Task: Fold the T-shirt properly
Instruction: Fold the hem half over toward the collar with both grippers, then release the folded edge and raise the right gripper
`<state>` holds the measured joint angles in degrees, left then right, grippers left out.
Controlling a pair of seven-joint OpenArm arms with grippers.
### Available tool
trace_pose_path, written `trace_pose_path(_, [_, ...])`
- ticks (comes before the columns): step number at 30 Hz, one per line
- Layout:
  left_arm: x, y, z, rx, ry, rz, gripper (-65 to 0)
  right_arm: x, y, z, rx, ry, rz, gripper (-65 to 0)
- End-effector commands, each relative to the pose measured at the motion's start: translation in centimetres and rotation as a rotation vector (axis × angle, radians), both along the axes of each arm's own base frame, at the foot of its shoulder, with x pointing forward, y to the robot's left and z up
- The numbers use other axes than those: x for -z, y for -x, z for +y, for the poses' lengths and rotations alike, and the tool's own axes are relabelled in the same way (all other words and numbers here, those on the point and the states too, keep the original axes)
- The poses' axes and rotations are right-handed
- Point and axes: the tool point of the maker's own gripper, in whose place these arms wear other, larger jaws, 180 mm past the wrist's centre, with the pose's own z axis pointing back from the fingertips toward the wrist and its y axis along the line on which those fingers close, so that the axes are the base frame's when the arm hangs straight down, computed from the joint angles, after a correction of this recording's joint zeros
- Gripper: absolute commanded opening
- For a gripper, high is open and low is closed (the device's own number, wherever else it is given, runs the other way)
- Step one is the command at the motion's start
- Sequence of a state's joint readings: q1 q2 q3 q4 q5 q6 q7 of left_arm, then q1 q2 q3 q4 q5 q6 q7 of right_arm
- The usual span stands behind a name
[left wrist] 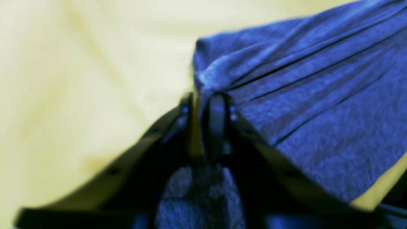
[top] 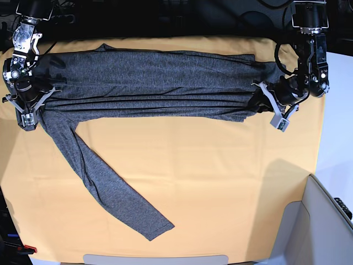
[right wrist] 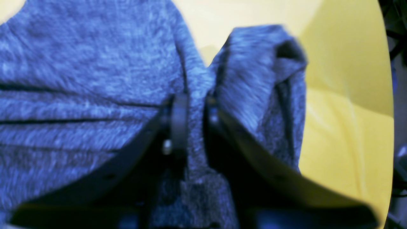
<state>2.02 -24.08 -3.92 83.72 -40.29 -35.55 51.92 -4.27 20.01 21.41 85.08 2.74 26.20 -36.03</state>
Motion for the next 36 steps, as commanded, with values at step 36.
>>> trace_pose_path(36, [-1.1,-1.3,1.1,-0.001,-0.027,-0.022,-38.1,-7.4,-5.9,-0.5,0.000,0.046,-0.193,-37.0])
